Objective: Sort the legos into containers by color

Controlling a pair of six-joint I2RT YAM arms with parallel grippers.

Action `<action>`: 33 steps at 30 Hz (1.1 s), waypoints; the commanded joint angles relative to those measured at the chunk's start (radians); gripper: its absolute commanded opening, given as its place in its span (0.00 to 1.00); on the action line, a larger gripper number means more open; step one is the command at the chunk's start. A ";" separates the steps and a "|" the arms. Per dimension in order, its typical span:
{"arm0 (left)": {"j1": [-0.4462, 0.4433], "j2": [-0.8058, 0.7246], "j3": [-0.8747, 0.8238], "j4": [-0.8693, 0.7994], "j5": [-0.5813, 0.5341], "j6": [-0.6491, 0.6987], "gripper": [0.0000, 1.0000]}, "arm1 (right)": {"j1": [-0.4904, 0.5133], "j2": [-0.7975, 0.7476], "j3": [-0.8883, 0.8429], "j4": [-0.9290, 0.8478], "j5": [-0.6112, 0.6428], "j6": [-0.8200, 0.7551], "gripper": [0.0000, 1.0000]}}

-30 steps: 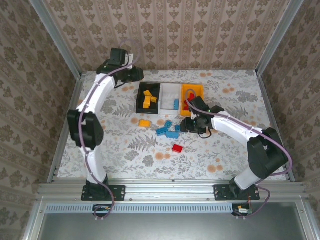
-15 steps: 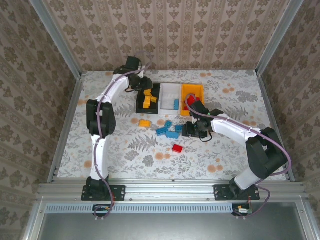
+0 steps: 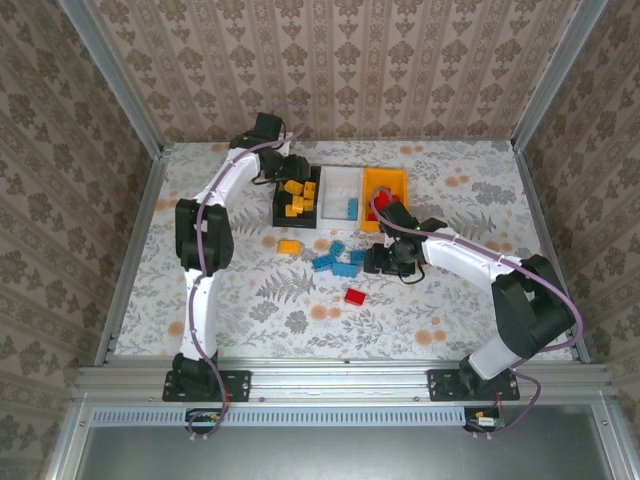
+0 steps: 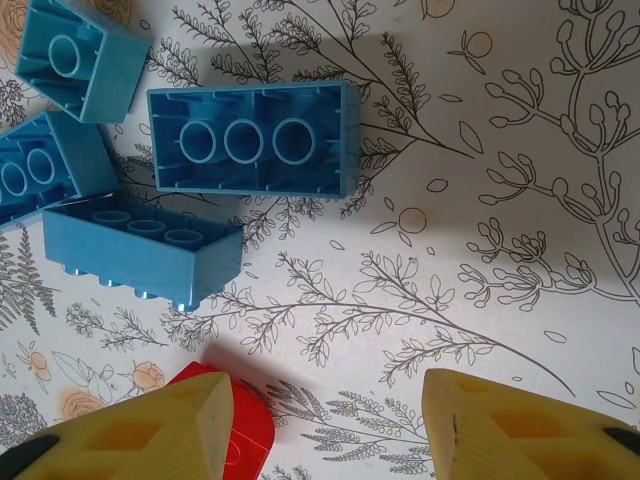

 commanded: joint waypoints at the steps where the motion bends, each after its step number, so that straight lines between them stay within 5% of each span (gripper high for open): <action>1: -0.004 -0.061 -0.020 -0.016 -0.003 0.026 0.61 | 0.007 -0.003 0.008 -0.004 -0.004 0.015 0.55; 21: -0.028 -0.555 -0.514 0.080 0.010 0.079 0.97 | 0.023 -0.019 0.025 -0.034 0.034 0.011 0.58; 33: -0.028 -0.894 -0.907 0.065 0.011 0.037 1.00 | -0.006 -0.061 0.091 -0.116 0.132 -0.047 0.70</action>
